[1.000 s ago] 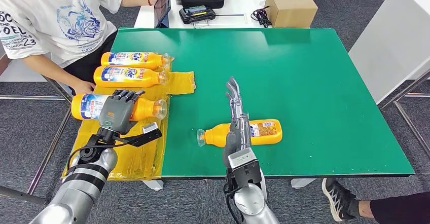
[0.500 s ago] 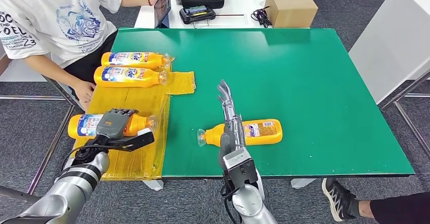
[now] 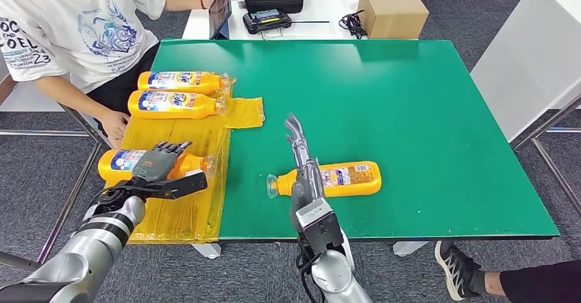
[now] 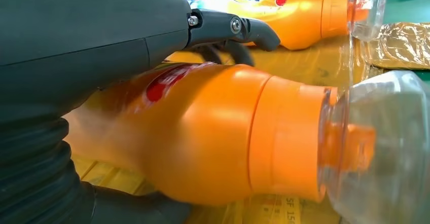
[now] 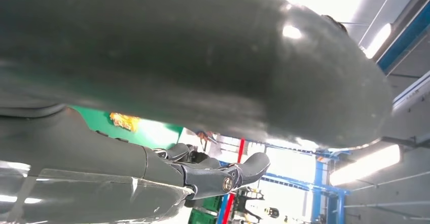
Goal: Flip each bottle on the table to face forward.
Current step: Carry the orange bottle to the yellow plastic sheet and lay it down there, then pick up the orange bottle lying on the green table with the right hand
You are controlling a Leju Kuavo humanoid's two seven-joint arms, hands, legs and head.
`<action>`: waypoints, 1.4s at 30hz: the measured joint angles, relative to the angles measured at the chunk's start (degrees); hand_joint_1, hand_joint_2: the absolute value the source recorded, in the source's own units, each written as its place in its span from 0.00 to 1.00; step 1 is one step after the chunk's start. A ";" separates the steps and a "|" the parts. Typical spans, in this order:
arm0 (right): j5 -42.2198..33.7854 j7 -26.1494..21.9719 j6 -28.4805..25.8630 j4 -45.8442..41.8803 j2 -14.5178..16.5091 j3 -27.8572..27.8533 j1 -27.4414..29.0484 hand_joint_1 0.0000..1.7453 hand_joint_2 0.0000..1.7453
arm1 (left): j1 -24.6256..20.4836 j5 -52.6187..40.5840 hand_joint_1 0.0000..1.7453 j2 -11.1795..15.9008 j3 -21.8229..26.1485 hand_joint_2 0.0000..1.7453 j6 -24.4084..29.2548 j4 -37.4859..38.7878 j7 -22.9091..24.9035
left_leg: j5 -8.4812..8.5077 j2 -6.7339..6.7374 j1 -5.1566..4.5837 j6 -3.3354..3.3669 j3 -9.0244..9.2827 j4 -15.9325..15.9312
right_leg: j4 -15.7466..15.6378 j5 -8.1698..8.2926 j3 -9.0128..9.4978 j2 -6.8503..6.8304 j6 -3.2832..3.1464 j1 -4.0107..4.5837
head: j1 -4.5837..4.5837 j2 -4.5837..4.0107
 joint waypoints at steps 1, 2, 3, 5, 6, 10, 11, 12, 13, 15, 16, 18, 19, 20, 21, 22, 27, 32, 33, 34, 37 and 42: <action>-0.02 0.00 0.02 0.09 0.00 -0.01 0.00 0.00 0.00 | -0.07 0.27 0.00 0.00 0.01 0.25 -0.47 0.06 -0.15 | 0.00 0.00 0.00 0.00 0.01 0.00 | 0.00 0.00 0.01 0.00 0.00 0.00 | 0.00 0.00; -0.03 0.00 0.07 0.19 0.00 -0.01 -0.01 0.00 0.00 | -0.14 0.68 0.00 0.01 0.01 0.00 -1.17 0.13 -0.36 | 0.00 -0.01 0.00 0.00 0.02 0.00 | 0.00 0.00 0.03 0.00 0.00 0.00 | 0.00 0.00; -0.06 0.01 0.18 0.29 0.01 -0.03 -0.01 0.00 0.00 | -0.26 1.34 0.00 0.04 0.01 0.00 -2.32 0.20 -0.62 | 0.00 -0.01 0.00 0.00 0.05 0.00 | 0.00 0.00 0.06 -0.01 0.00 0.00 | 0.00 0.00; -0.19 0.03 0.46 0.55 0.06 -0.10 -0.03 0.00 0.00 | -0.50 3.20 0.00 0.20 0.02 0.00 -5.78 0.33 -1.27 | 0.00 -0.04 0.00 0.00 0.13 -0.01 | 0.00 -0.01 0.15 -0.03 -0.01 0.00 | -0.02 0.00; -0.28 0.05 0.64 0.70 0.10 -0.15 -0.05 0.00 0.00 | -0.57 4.33 0.00 0.29 0.03 0.00 -7.80 0.36 -1.68 | 0.00 -0.06 0.00 0.00 0.18 -0.01 | 0.00 -0.02 0.21 -0.05 -0.01 0.00 | -0.02 0.00; -0.73 0.07 1.40 1.63 0.20 -0.28 -0.55 0.00 0.00 | -0.74 9.49 0.00 1.05 0.42 0.00 -16.17 0.56 -4.36 | -0.02 -0.20 0.00 -0.01 0.39 -0.05 | -0.01 -0.07 0.48 -0.11 -0.05 0.00 | -0.01 0.00; -0.88 0.05 1.56 1.96 0.24 -0.28 -0.71 0.00 0.00 | -0.80 11.04 0.00 1.38 0.66 0.00 -18.42 0.63 -5.28 | -0.03 -0.22 0.00 -0.02 0.47 -0.06 | -0.02 -0.09 0.56 -0.11 -0.06 0.00 | -0.02 0.00; -1.03 0.03 1.70 2.34 0.30 -0.28 -0.90 0.00 0.00 | -0.82 12.69 0.00 1.74 0.97 0.00 -20.65 0.67 -6.27 | -0.03 -0.23 0.00 -0.02 0.55 -0.07 | -0.02 -0.10 0.65 -0.11 -0.07 0.00 | -0.02 0.00; -1.16 -0.01 1.80 2.78 0.35 -0.28 -1.11 0.00 0.00 | -0.83 14.56 0.00 2.12 1.37 0.00 -22.98 0.70 -7.30 | -0.04 -0.25 0.00 -0.02 0.64 -0.07 | -0.02 -0.11 0.74 -0.11 -0.09 0.00 | -0.02 0.00; -1.36 -0.11 1.96 3.65 0.44 -0.27 -1.53 0.00 0.00 | -0.84 18.06 0.00 2.86 2.36 0.00 -27.13 0.75 -9.09 | -0.04 -0.26 0.00 -0.03 0.81 -0.08 | -0.02 -0.13 0.89 -0.11 -0.11 0.00 | -0.02 0.00; -1.41 -0.16 2.01 4.04 0.49 -0.26 -1.70 0.00 0.00 | -0.82 19.46 0.00 3.16 2.83 0.00 -28.66 0.78 -9.76 | -0.04 -0.26 0.00 -0.03 0.87 -0.08 | -0.02 -0.14 0.94 -0.11 -0.11 0.00 | -0.01 0.00; -1.49 -0.28 2.04 4.66 0.63 -0.26 -1.95 0.00 0.00 | -0.56 21.99 0.00 3.52 3.63 0.00 -30.20 0.78 -10.98 | -0.04 -0.25 0.00 -0.03 0.93 -0.08 | -0.02 -0.13 0.99 -0.10 -0.12 0.00 | -0.01 0.00; -1.54 -0.36 1.99 4.91 0.70 -0.26 -2.02 0.00 0.00 | -0.31 23.26 0.00 3.58 3.99 0.00 -30.44 0.75 -11.61 | -0.04 -0.24 0.00 -0.03 0.94 -0.08 | -0.02 -0.13 0.99 -0.10 -0.12 0.00 | -0.01 0.00; -1.57 -0.43 1.95 5.14 0.75 -0.26 -2.06 0.00 0.00 | -0.03 24.44 0.00 3.59 4.33 0.00 -30.49 0.69 -12.19 | -0.04 -0.24 -0.01 -0.03 0.95 -0.08 | -0.02 -0.13 0.99 -0.10 -0.12 0.00 | -0.01 0.00; -1.60 -0.48 1.90 5.33 0.78 -0.26 -2.08 0.00 0.00 | 0.23 25.32 0.00 3.57 4.63 0.00 -30.45 0.62 -12.59 | -0.03 -0.25 -0.01 -0.03 0.95 -0.07 | -0.02 -0.13 0.99 -0.10 -0.12 0.00 | -0.01 0.00; -1.61 -0.51 1.85 5.52 0.82 -0.26 -2.09 0.00 0.00 | 0.45 26.08 0.00 3.55 4.84 0.00 -30.40 0.53 -12.92 | -0.03 -0.25 -0.01 -0.03 0.95 -0.07 | -0.02 -0.13 0.99 -0.10 -0.12 0.00 | 0.00 0.00; -1.32 -0.49 1.13 6.26 0.92 -0.26 -2.12 0.00 0.00 | 1.87 31.75 0.00 2.46 6.42 0.00 -24.57 -0.64 -15.87 | -0.03 -0.22 -0.01 -0.03 0.92 -0.06 | -0.02 -0.12 0.90 -0.10 -0.11 0.00 | -0.01 0.00; -0.33 0.26 -0.17 6.76 1.14 0.19 -2.12 0.00 0.00 | 4.48 34.11 0.00 -1.82 7.48 0.00 9.59 -3.93 -19.01 | 0.03 -0.17 0.00 -0.02 0.53 -0.03 | -0.02 -0.04 0.52 -0.09 -0.09 0.00 | 0.02 0.00; -0.28 0.33 -0.37 6.93 1.15 0.38 -2.14 0.00 0.00 | 4.75 34.65 0.00 -2.73 7.50 0.00 14.54 -4.67 -19.87 | 0.04 -0.16 0.00 -0.01 0.46 -0.03 | -0.01 -0.03 0.46 -0.09 -0.09 0.00 | 0.02 0.00; -0.30 0.37 -0.59 7.14 1.15 0.62 -2.19 0.00 0.00 | 5.00 35.43 0.00 -3.49 7.53 0.00 17.86 -5.45 -20.43 | 0.05 -0.15 -0.01 -0.01 0.42 -0.02 | -0.01 -0.03 0.43 -0.09 -0.08 0.00 | 0.02 0.00; -0.19 0.34 -1.51 7.75 1.10 1.30 -2.35 0.00 0.00 | 6.56 39.26 0.00 -5.23 7.58 0.00 22.70 -8.82 -20.75 | 0.05 -0.12 -0.01 -0.01 0.31 -0.02 | -0.01 -0.03 0.31 -0.09 -0.08 0.00 | 0.01 0.00; 1.83 1.02 -3.01 7.88 0.83 1.56 -2.37 0.00 1.00 | 9.12 45.88 0.00 -7.07 8.15 0.25 24.04 -15.35 -20.78 | 0.04 -0.09 0.00 -0.01 0.04 -0.01 | -0.01 -0.03 0.01 -0.09 -0.07 0.01 | 0.01 0.00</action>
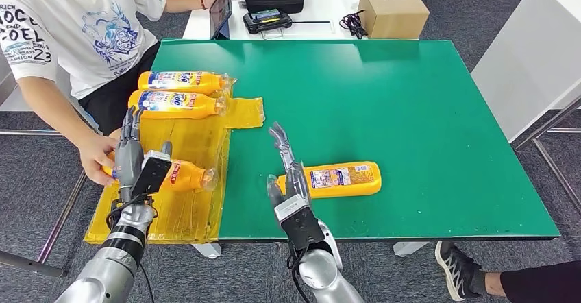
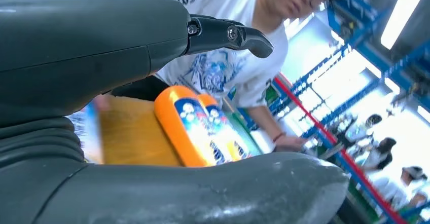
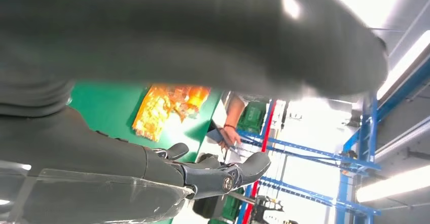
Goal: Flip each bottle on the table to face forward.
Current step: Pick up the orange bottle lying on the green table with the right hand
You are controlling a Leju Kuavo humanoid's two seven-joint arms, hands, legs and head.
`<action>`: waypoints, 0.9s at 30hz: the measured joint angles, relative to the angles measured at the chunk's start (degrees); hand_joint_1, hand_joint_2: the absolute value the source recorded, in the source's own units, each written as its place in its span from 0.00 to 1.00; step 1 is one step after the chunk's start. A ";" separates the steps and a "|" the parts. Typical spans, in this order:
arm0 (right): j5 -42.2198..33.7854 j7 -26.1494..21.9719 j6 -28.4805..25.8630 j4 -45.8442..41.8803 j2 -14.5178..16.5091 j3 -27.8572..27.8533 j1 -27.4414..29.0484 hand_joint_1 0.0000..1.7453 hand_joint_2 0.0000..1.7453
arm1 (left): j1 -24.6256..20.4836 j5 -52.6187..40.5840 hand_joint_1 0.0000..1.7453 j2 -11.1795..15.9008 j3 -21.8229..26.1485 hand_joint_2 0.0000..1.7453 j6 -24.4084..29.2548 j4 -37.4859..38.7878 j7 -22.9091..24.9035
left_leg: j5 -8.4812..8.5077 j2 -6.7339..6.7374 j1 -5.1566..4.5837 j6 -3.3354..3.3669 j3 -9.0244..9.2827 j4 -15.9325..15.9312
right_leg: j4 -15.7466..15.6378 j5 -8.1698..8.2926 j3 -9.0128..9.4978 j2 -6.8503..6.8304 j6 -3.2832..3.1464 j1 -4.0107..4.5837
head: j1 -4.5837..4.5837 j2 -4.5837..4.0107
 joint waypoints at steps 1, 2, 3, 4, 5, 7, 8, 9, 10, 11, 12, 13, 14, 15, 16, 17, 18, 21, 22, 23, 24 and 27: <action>0.68 0.43 -0.27 0.00 -0.15 0.01 0.00 0.00 1.00 | 0.34 1.47 0.00 -0.21 0.14 0.50 -0.02 -1.05 0.00 | 0.00 0.00 0.00 0.00 -0.03 0.00 | 0.00 0.00 -0.03 0.00 0.00 0.00 | 0.00 0.00; 1.53 1.05 -0.53 0.00 -0.37 -0.01 -0.02 0.00 1.00 | 0.65 3.28 0.00 -0.38 0.22 0.75 -0.25 -2.02 0.00 | 0.00 0.00 0.00 0.00 -0.05 0.00 | 0.00 0.00 -0.05 0.00 0.00 0.00 | 0.00 0.00; 2.51 1.82 -0.79 0.00 -0.64 -0.03 -0.05 0.00 1.00 | 0.94 5.37 0.00 -0.49 0.24 1.00 -0.69 -2.93 0.00 | 0.00 0.00 0.00 0.00 -0.06 0.00 | 0.00 0.00 -0.06 0.00 0.00 0.00 | -0.01 0.00; 3.48 2.67 -1.04 0.00 -0.94 -0.07 -0.13 0.00 1.00 | 1.21 7.34 0.00 -0.56 0.24 1.00 -1.30 -3.76 0.00 | 0.00 0.00 0.00 0.00 -0.07 0.00 | -0.01 0.00 -0.07 0.00 0.00 0.00 | -0.01 0.00; 4.49 3.59 -1.25 0.00 -1.34 -0.10 -0.28 0.00 1.00 | 1.49 9.20 0.00 -0.62 0.25 1.00 -2.09 -4.61 0.00 | 0.00 0.00 0.00 0.00 -0.08 0.00 | -0.01 0.00 -0.07 0.00 0.00 0.00 | -0.01 0.00; 6.37 5.38 -1.60 0.00 -2.46 -0.27 -0.91 0.00 1.00 | 2.08 11.92 0.00 -0.70 0.26 1.00 -3.67 -6.29 0.00 | 0.00 0.00 0.00 0.00 -0.09 0.00 | -0.01 0.00 -0.08 0.00 0.00 0.00 | -0.01 0.00; 7.37 6.30 -1.80 0.00 -3.15 -0.50 -1.34 0.00 1.00 | 2.44 12.92 0.00 -0.75 0.27 1.00 -4.41 -7.09 0.00 | 0.00 -0.01 -0.01 0.00 -0.09 0.00 | -0.01 0.00 -0.07 0.00 0.00 -0.01 | -0.01 0.00; 8.41 7.21 -1.99 0.00 -3.84 -0.82 -1.77 0.00 1.00 | 2.83 13.76 0.00 -0.81 0.27 1.00 -5.06 -7.83 0.00 | 0.00 -0.01 -0.02 0.00 -0.09 0.00 | -0.01 0.00 -0.07 0.00 0.00 -0.01 | 0.00 0.00; 9.59 8.15 -2.18 0.00 -4.53 -1.25 -2.17 0.00 1.00 | 3.28 14.46 0.00 -0.87 0.28 1.00 -5.67 -8.46 0.00 | 0.00 0.00 -0.03 0.00 -0.09 0.00 | -0.01 0.00 -0.07 0.00 0.00 -0.02 | 0.01 0.00; 11.08 9.25 -2.38 0.01 -5.26 -1.73 -2.57 0.00 1.00 | 3.79 15.19 0.00 -0.96 0.28 1.00 -6.40 -9.06 0.00 | 0.00 0.00 -0.04 0.00 -0.09 0.01 | -0.02 0.01 -0.07 0.00 0.01 -0.03 | 0.01 0.00; 12.76 10.46 -2.54 0.06 -6.04 -2.25 -3.01 0.00 1.00 | 4.36 15.98 0.00 -1.07 0.28 1.00 -7.25 -9.59 0.00 | 0.00 0.01 -0.05 0.01 -0.09 0.01 | -0.02 0.01 -0.07 0.00 0.01 -0.04 | -0.01 0.00; 14.69 11.75 -2.65 0.20 -6.96 -2.89 -3.53 0.00 1.00 | 4.98 16.77 0.00 -1.25 0.28 1.00 -8.29 -10.06 0.00 | 0.00 0.01 -0.06 0.01 -0.09 0.01 | -0.02 0.01 -0.07 0.00 0.02 -0.05 | -0.01 0.00; 16.59 12.94 -2.72 0.44 -7.90 -3.62 -4.14 0.00 1.00 | 5.70 17.39 0.00 -1.45 0.29 1.00 -9.31 -10.46 0.00 | 0.00 0.00 -0.07 0.01 -0.10 0.02 | -0.03 0.01 -0.07 0.00 0.02 -0.06 | -0.01 0.00; 18.35 14.00 -2.73 0.77 -8.82 -4.48 -4.77 0.00 1.00 | 6.49 17.82 0.00 -1.70 0.29 1.00 -10.24 -10.83 0.00 | 0.00 0.00 -0.08 0.01 -0.10 0.02 | -0.03 0.01 -0.07 0.00 0.02 -0.07 | -0.01 0.00; 19.83 14.84 -2.67 1.16 -9.67 -5.41 -5.38 0.00 1.00 | 7.33 18.08 0.00 -1.96 0.30 1.00 -11.05 -11.19 0.00 | -0.01 0.00 -0.08 0.01 -0.10 0.02 | -0.03 0.01 -0.07 0.00 0.02 -0.08 | -0.01 0.00; 20.91 15.45 -2.57 1.54 -10.36 -6.31 -5.88 0.00 1.00 | 8.15 18.22 0.00 -2.22 0.30 1.00 -11.69 -11.55 0.00 | -0.01 0.00 -0.08 0.01 -0.10 0.02 | -0.03 0.01 -0.08 0.00 0.02 -0.08 | 0.00 0.00; 21.79 15.96 -2.43 1.92 -10.99 -7.13 -6.31 0.00 1.00 | 8.91 18.35 0.00 -2.47 0.30 1.00 -12.27 -11.90 0.00 | -0.01 0.01 -0.08 0.02 -0.11 0.02 | -0.03 0.01 -0.08 0.00 0.03 -0.08 | 0.00 0.00; 23.65 17.22 -1.78 3.12 -12.53 -8.84 -7.44 0.00 1.00 | 10.78 18.64 0.00 -3.17 0.30 1.00 -13.74 -12.86 0.02 | -0.02 0.01 -0.08 0.02 -0.12 0.02 | -0.03 0.01 -0.11 0.00 0.03 -0.07 | -0.02 0.00; 24.15 17.76 -1.29 3.56 -12.97 -9.24 -7.83 0.00 1.00 | 11.33 18.70 0.00 -3.38 0.30 1.00 -14.29 -13.14 0.05 | -0.02 0.01 -0.07 0.02 -0.13 0.02 | -0.03 0.01 -0.11 0.00 0.03 -0.06 | -0.03 0.00; 24.57 18.40 -0.48 4.06 -13.41 -9.58 -8.26 0.00 1.00 | 11.84 18.70 0.00 -3.60 0.30 1.00 -14.88 -13.38 0.10 | -0.02 0.01 -0.06 0.02 -0.13 0.02 | -0.03 0.01 -0.12 0.00 0.03 -0.05 | -0.02 0.00; 24.96 19.12 0.63 4.66 -13.85 -9.84 -8.71 0.00 1.00 | 12.29 18.63 0.00 -3.80 0.30 1.00 -15.47 -13.59 0.15 | -0.02 0.02 -0.06 0.02 -0.13 0.02 | -0.03 0.01 -0.12 0.00 0.03 -0.04 | -0.02 0.00; 25.40 20.45 3.64 6.98 -15.10 -10.18 -9.95 0.00 1.00 | 13.25 18.29 0.00 -4.39 0.30 1.00 -16.30 -13.94 0.20 | -0.02 0.02 -0.05 0.02 -0.13 0.02 | -0.03 0.01 -0.11 0.00 0.03 -0.03 | -0.02 0.00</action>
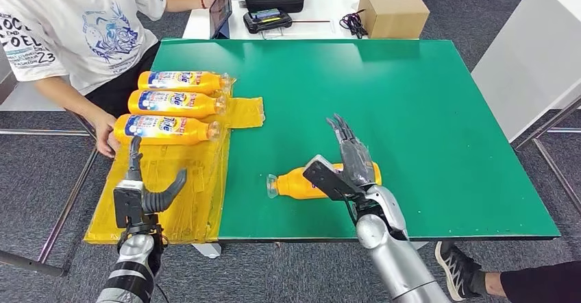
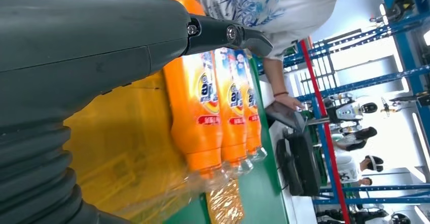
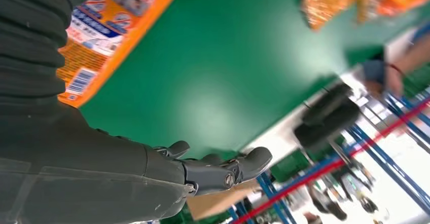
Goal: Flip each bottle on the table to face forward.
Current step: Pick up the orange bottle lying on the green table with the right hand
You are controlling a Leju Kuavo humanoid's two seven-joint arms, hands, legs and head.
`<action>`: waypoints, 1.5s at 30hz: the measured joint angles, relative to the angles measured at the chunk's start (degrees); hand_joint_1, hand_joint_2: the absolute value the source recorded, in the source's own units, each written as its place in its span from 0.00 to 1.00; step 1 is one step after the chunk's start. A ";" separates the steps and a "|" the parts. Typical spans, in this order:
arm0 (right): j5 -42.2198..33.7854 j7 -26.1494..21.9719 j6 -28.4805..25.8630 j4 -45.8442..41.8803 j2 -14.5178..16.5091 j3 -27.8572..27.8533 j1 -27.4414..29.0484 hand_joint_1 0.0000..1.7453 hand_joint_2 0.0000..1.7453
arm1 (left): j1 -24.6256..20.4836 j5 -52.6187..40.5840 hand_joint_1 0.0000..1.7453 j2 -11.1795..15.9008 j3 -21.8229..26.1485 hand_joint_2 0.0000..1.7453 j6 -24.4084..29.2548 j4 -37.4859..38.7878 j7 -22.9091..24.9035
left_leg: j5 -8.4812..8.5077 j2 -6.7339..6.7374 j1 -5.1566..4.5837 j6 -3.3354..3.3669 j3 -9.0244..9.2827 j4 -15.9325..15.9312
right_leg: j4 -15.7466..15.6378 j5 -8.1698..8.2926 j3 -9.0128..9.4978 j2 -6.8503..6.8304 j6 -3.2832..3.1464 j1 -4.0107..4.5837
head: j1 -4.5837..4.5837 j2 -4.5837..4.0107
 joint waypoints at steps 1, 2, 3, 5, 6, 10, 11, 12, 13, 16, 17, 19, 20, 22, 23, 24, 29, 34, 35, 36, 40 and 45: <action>-0.21 0.06 0.68 0.76 -0.31 -0.03 -0.33 0.00 1.00 | 0.20 -0.25 0.00 -0.13 0.00 1.00 0.03 -0.04 -0.01 | 0.00 0.00 0.00 0.00 0.00 0.00 | 0.00 0.00 0.00 0.00 0.00 0.00 | 0.00 0.00; -0.50 0.04 1.24 1.47 -0.52 -0.05 -0.64 0.00 1.00 | 0.34 -0.58 0.00 -0.20 -0.01 1.00 0.14 -0.06 -0.02 | 0.00 0.00 0.00 0.00 0.00 0.00 | 0.00 0.00 0.00 0.00 0.00 0.00 | -0.01 0.00; -0.83 0.00 1.75 2.12 -0.70 -0.06 -0.94 0.00 1.00 | 0.41 -0.96 0.00 -0.28 -0.01 1.00 0.32 -0.07 -0.04 | 0.00 0.00 0.00 0.00 0.00 0.00 | 0.00 0.00 0.00 0.00 0.00 0.00 | 0.00 0.00; -1.26 -0.09 2.42 3.33 -0.96 -0.06 -1.49 0.00 1.00 | 0.46 -1.54 0.00 -0.43 -0.02 1.00 0.69 -0.07 -0.06 | 0.01 0.00 0.00 0.00 0.00 0.00 | 0.00 0.00 0.00 0.00 0.00 0.00 | 0.00 0.00; -1.49 -0.11 2.88 3.85 -1.07 -0.06 -1.75 0.00 1.00 | 0.47 -1.74 0.00 -0.49 -0.02 1.00 0.87 -0.07 -0.07 | 0.01 0.00 0.00 0.00 0.00 0.00 | 0.00 0.00 0.00 0.00 0.00 0.00 | 0.00 0.00; -3.11 0.01 7.03 6.81 -1.48 -0.02 -3.38 0.00 1.00 | 0.35 -3.49 0.00 -0.57 -0.11 1.00 2.07 0.19 -0.10 | 0.01 0.01 -0.01 0.00 -0.01 0.00 | 0.00 0.00 0.00 0.00 0.00 -0.01 | 0.00 0.00; -3.48 0.04 7.81 7.68 -1.59 0.02 -3.88 0.00 1.00 | 0.31 -4.13 0.00 -0.58 -0.17 1.00 2.63 0.32 -0.14 | 0.01 0.00 -0.01 0.00 -0.01 0.00 | 0.00 0.00 0.00 0.00 0.00 -0.01 | 0.00 0.00; -3.79 0.04 8.33 8.49 -1.70 0.04 -4.39 0.00 1.00 | 0.29 -4.78 0.00 -0.59 -0.24 1.00 3.24 0.45 -0.17 | 0.01 0.00 -0.01 0.00 -0.01 0.00 | 0.00 0.00 0.00 0.00 0.00 -0.01 | 0.00 0.00; -4.07 0.04 8.69 9.26 -1.81 0.07 -4.91 0.00 1.00 | 0.28 -5.34 0.00 -0.59 -0.33 1.00 3.72 0.57 -0.19 | 0.01 0.00 -0.01 0.00 -0.01 0.00 | 0.00 0.00 0.00 0.00 0.00 -0.01 | -0.01 0.00; -4.86 0.04 9.67 11.21 -2.13 0.22 -6.28 0.00 1.00 | 0.26 -6.61 0.00 -0.61 -1.07 1.00 4.32 0.92 -0.20 | 0.01 0.00 -0.01 0.00 -0.01 0.00 | 0.00 0.00 0.00 0.00 0.00 -0.01 | -0.01 0.00; -5.12 0.05 10.07 11.74 -2.26 0.35 -6.65 0.00 1.00 | 0.26 -6.90 0.00 -0.63 -1.37 1.00 4.37 1.03 -0.20 | 0.01 0.00 -0.01 0.00 -0.01 0.01 | 0.00 0.00 0.00 0.00 0.00 -0.01 | -0.01 0.00; -5.59 0.19 11.06 12.60 -2.57 0.71 -7.32 0.00 1.00 | 0.23 -7.17 0.00 -0.67 -1.79 1.00 4.36 1.24 -0.20 | 0.01 0.00 -0.01 0.00 -0.01 0.01 | 0.00 0.00 0.00 0.00 0.00 -0.01 | -0.01 0.00; -5.82 0.35 11.70 13.01 -2.78 0.99 -7.66 0.00 1.00 | 0.19 -7.18 0.00 -0.69 -1.94 1.00 4.27 1.38 -0.20 | 0.01 0.00 -0.01 0.00 -0.01 0.01 | 0.00 0.00 0.00 0.00 0.00 -0.01 | -0.01 0.00; -6.47 0.78 13.30 14.00 -3.31 1.77 -8.50 0.00 1.00 | 0.05 -7.18 0.00 -0.71 -2.19 1.00 3.98 1.79 -0.21 | 0.01 0.00 -0.01 0.00 -0.01 0.01 | 0.00 0.00 0.00 0.00 0.00 -0.01 | -0.01 0.00; -6.81 0.98 14.11 14.60 -3.62 2.27 -8.97 0.00 1.00 | -0.05 -7.17 0.00 -0.73 -2.34 1.00 3.85 2.05 -0.21 | 0.01 0.00 -0.01 0.00 -0.01 0.01 | 0.00 0.00 0.00 0.00 0.00 -0.01 | -0.01 0.00; -7.17 1.14 14.87 15.19 -3.95 2.77 -9.44 0.00 1.00 | -0.15 -7.17 0.00 -0.74 -2.49 1.00 3.74 2.29 -0.21 | 0.01 0.00 -0.01 0.01 -0.01 0.01 | 0.00 0.00 0.00 0.00 0.00 -0.01 | 0.00 0.00; -9.47 1.34 18.78 17.95 -6.21 5.86 -11.57 0.00 1.00 | -0.92 -7.17 0.00 -0.80 -2.85 1.00 3.20 3.50 -0.22 | 0.01 -0.01 -0.01 0.01 -0.01 0.02 | 0.00 0.01 0.00 0.00 0.01 -0.01 | -0.01 0.00; -10.28 1.16 19.88 19.27 -7.86 7.58 -12.65 0.00 1.00 | -1.35 -7.17 0.00 -0.85 -2.99 1.00 3.10 4.36 -0.22 | 0.01 0.00 -0.01 0.01 -0.01 0.02 | 0.00 0.01 0.00 0.00 0.02 -0.01 | -0.01 0.00; -10.34 1.15 19.94 19.44 -8.05 7.77 -12.78 0.00 1.00 | -1.43 -7.17 0.00 -0.87 -2.99 1.00 3.10 4.48 -0.22 | 0.01 0.00 -0.01 0.01 -0.01 0.02 | 0.00 0.01 0.00 0.00 0.02 -0.01 | -0.01 0.00; -10.44 1.14 20.06 19.59 -8.22 7.99 -12.90 0.00 1.00 | -1.53 -7.17 0.00 -0.89 -2.99 1.00 3.10 4.60 -0.22 | 0.01 0.00 -0.01 0.01 -0.01 0.02 | 0.00 0.01 0.00 0.00 0.02 -0.01 | -0.02 0.00; -10.72 1.14 20.45 19.88 -8.54 8.51 -13.15 0.00 1.00 | -1.76 -7.17 0.00 -0.94 -2.99 1.00 3.10 4.87 -0.22 | 0.01 0.00 -0.01 0.01 -0.01 0.02 | 0.00 0.01 0.00 0.00 0.02 -0.01 | -0.03 0.00; -11.84 0.97 21.88 20.02 -9.25 9.35 -13.49 0.00 1.00 | -1.99 -7.11 0.00 -0.96 -3.23 1.00 3.10 5.07 -0.22 | 0.01 -0.02 -0.01 0.01 0.00 0.03 | 0.00 0.01 0.00 0.00 0.02 -0.01 | -0.01 0.00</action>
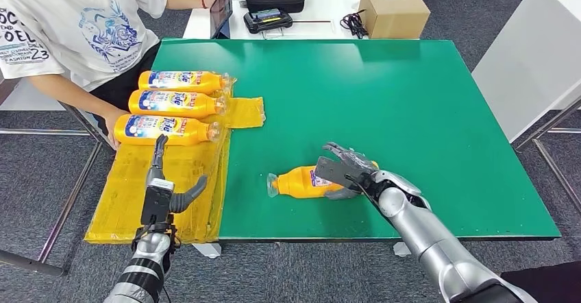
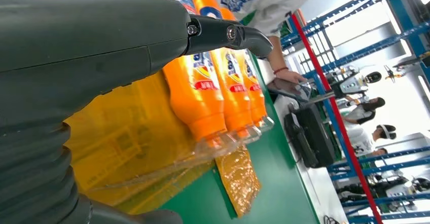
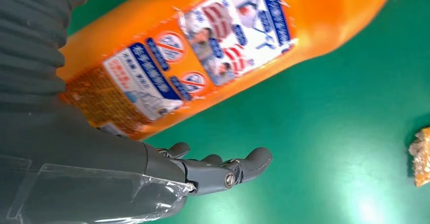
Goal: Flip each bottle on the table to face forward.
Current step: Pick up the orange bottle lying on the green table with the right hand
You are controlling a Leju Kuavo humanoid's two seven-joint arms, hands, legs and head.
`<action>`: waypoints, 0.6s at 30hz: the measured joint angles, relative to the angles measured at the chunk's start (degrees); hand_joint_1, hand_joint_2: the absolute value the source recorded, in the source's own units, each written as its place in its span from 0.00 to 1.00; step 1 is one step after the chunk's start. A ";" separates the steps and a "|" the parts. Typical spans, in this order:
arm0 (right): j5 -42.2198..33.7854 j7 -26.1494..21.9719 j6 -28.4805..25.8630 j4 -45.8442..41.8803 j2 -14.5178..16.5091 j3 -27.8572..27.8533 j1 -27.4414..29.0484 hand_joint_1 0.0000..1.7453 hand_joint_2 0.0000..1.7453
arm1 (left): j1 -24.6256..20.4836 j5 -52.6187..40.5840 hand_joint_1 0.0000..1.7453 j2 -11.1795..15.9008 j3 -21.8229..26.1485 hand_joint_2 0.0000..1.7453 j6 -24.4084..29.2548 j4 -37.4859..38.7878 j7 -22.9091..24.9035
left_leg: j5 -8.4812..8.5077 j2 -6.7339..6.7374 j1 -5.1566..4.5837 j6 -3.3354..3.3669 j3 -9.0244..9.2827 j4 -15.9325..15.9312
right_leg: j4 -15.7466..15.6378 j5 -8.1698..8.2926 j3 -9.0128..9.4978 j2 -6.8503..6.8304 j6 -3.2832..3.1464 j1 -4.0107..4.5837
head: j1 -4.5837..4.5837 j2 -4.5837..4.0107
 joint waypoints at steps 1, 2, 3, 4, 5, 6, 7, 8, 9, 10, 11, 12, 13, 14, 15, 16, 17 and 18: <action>-0.88 -0.11 1.01 0.05 -0.85 1.04 -0.38 0.00 1.00 | -0.32 0.05 0.00 -0.04 -0.43 1.00 0.00 0.21 0.00 | 0.00 -0.01 -0.01 0.00 0.00 0.00 | 0.00 0.01 0.01 0.00 0.02 -0.01 | 0.00 0.00; -1.66 -0.22 1.85 0.07 -1.77 2.18 -0.76 0.00 1.00 | -0.65 0.14 0.00 -0.08 -0.92 1.00 -0.01 0.43 0.00 | 0.01 -0.02 -0.01 0.01 0.00 0.01 | 0.00 0.02 0.01 0.00 0.03 -0.02 | -0.01 0.00; -2.34 -0.29 2.55 0.04 -2.73 3.37 -1.12 0.00 1.00 | -1.00 0.27 0.00 -0.11 -1.47 1.00 -0.05 0.69 0.00 | 0.01 -0.03 -0.02 0.02 0.00 0.02 | 0.00 0.03 0.02 -0.01 0.05 -0.03 | 0.00 0.00; -2.76 -0.31 2.97 -0.03 -3.51 4.34 -1.39 0.00 1.00 | -1.25 0.40 0.00 -0.15 -1.91 1.00 -0.15 0.95 0.00 | 0.01 -0.03 -0.03 0.02 0.00 0.02 | 0.00 0.04 0.02 0.00 0.06 -0.03 | -0.01 0.00; -2.92 -0.31 3.18 -0.11 -4.02 5.03 -1.54 0.00 1.00 | -1.37 0.54 0.00 -0.16 -2.19 1.00 -0.29 1.16 0.00 | 0.01 -0.03 -0.03 0.02 0.00 0.02 | -0.01 0.04 0.02 0.00 0.06 -0.04 | -0.01 0.00; -3.08 -0.31 3.41 -0.17 -4.51 5.74 -1.71 0.00 1.00 | -1.50 0.67 0.00 -0.17 -2.43 1.00 -0.46 1.43 0.00 | 0.01 -0.03 -0.03 0.02 0.00 0.03 | -0.01 0.04 0.02 0.00 0.06 -0.04 | -0.01 0.00; -3.21 -0.31 3.62 -0.21 -4.98 6.51 -1.90 0.00 1.00 | -1.62 0.84 0.00 -0.19 -2.61 1.00 -0.66 1.73 0.00 | 0.01 -0.03 -0.03 0.02 0.01 0.03 | -0.01 0.04 0.02 0.00 0.06 -0.04 | -0.01 0.00; -3.33 -0.31 3.83 -0.22 -5.42 7.28 -2.06 0.00 1.00 | -1.75 1.00 0.00 -0.22 -2.74 1.00 -0.81 2.05 0.00 | 0.01 -0.03 -0.03 0.02 0.01 0.03 | -0.01 0.04 0.02 0.00 0.06 -0.04 | -0.01 0.00; -3.43 -0.31 3.98 -0.22 -5.81 7.99 -2.19 0.00 1.00 | -1.87 1.17 0.00 -0.26 -2.86 1.00 -0.93 2.36 0.00 | 0.01 -0.03 -0.03 0.02 0.01 0.03 | -0.01 0.04 0.02 0.00 0.06 -0.03 | -0.01 0.00; -3.48 -0.31 4.07 -0.22 -6.14 8.65 -2.29 0.00 1.00 | -1.96 1.33 0.00 -0.31 -2.99 1.00 -1.00 2.64 0.00 | 0.01 -0.03 -0.02 0.02 0.01 0.03 | -0.01 0.04 0.02 0.00 0.06 -0.03 | 0.00 0.00; -3.50 -0.31 4.06 -0.22 -6.39 9.22 -2.36 0.00 1.00 | -2.04 1.44 0.00 -0.36 -3.14 1.00 -1.02 2.89 0.00 | 0.01 -0.03 -0.02 0.02 0.02 0.03 | -0.01 0.04 0.02 0.00 0.06 -0.03 | -0.01 0.00; -3.49 -0.31 3.96 -0.22 -6.60 9.76 -2.43 0.00 1.00 | -2.11 1.54 0.00 -0.40 -3.33 1.00 -1.03 3.11 0.00 | 0.01 -0.03 -0.02 0.02 0.02 0.03 | -0.01 0.04 0.03 0.00 0.06 -0.03 | -0.01 0.00; -3.46 -0.27 3.82 -0.22 -6.78 10.26 -2.49 0.00 1.00 | -2.19 1.64 0.00 -0.45 -3.50 1.00 -1.07 3.32 0.00 | 0.01 -0.03 -0.02 0.02 0.02 0.03 | -0.01 0.04 0.03 0.00 0.06 -0.03 | -0.01 0.00; -3.40 -0.21 3.67 -0.22 -6.95 10.73 -2.56 0.00 1.00 | -2.27 1.74 0.00 -0.51 -3.62 1.00 -1.13 3.53 0.00 | 0.01 -0.03 -0.02 0.02 0.03 0.03 | -0.01 0.04 0.03 0.00 0.06 -0.03 | -0.01 0.00; -3.32 -0.09 3.58 -0.22 -7.14 11.20 -2.65 0.00 1.00 | -2.35 1.84 0.00 -0.56 -3.69 1.00 -1.23 3.73 0.00 | 0.01 -0.02 -0.02 0.02 0.04 0.03 | -0.01 0.04 0.04 0.00 0.06 -0.03 | -0.01 0.00; -3.22 0.08 3.55 -0.22 -7.33 11.64 -2.75 0.00 1.00 | -2.44 1.97 0.00 -0.60 -3.72 1.00 -1.37 3.93 0.00 | 0.01 -0.02 -0.02 0.02 0.04 0.03 | -0.01 0.04 0.04 0.00 0.06 -0.03 | -0.01 0.00; -3.08 0.33 3.61 -0.22 -7.55 12.09 -2.91 0.00 1.00 | -2.53 2.17 0.00 -0.66 -3.72 1.00 -1.56 4.12 0.00 | 0.01 -0.02 -0.02 0.02 0.05 0.03 | -0.01 0.04 0.05 0.00 0.06 -0.03 | -0.01 0.00; -2.95 0.64 3.74 -0.23 -7.79 12.56 -3.10 0.00 1.00 | -2.62 2.41 0.00 -0.72 -3.73 1.00 -1.79 4.30 0.00 | 0.02 -0.03 -0.02 0.02 0.05 0.03 | -0.01 0.04 0.06 0.00 0.06 -0.03 | -0.01 0.00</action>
